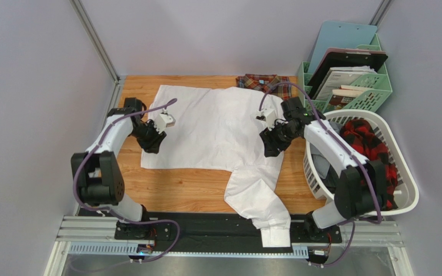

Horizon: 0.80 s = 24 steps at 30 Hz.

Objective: Fold and stack the long sleeve shirts
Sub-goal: Flatten the shirt out

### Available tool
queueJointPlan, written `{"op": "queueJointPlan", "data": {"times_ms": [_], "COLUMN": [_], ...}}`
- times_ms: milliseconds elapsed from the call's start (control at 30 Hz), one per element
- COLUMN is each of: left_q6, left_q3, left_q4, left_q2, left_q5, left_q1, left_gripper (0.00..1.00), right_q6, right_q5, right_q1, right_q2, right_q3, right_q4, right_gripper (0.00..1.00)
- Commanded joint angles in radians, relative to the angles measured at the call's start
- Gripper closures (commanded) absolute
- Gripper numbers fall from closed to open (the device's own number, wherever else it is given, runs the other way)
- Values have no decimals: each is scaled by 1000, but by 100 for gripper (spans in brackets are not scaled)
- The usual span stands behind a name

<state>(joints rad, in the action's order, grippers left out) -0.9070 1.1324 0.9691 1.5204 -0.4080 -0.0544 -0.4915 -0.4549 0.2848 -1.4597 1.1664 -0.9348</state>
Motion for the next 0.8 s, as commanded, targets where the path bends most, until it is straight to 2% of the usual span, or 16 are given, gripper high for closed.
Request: {"op": "queueJointPlan", "data": {"times_ms": [0, 167, 267, 400, 633, 733, 767], "left_q6": [140, 68, 27, -12, -90, -89, -51], "left_q3": [180, 195, 124, 32, -146, -90, -51], "left_q4": [-57, 16, 39, 71, 175, 192, 195], "left_q2": [199, 310, 293, 250, 112, 34, 37], "left_q5": [141, 259, 294, 322, 340, 282, 214], "left_q1": [24, 27, 27, 27, 27, 18, 16], "left_gripper": [62, 74, 80, 86, 89, 89, 84], "right_q6": [42, 15, -19, -59, -172, -168, -151], "right_q5": [68, 124, 130, 118, 84, 59, 50], "right_q1": [25, 47, 65, 93, 155, 133, 125], "right_q2": [-161, -260, -274, -257, -137, -65, -56], "right_q3": [108, 50, -20, -100, -185, -96, -67], "right_q4": [68, 28, -13, -74, -219, -246, -236], "right_gripper": [50, 55, 56, 62, 63, 61, 59]}}
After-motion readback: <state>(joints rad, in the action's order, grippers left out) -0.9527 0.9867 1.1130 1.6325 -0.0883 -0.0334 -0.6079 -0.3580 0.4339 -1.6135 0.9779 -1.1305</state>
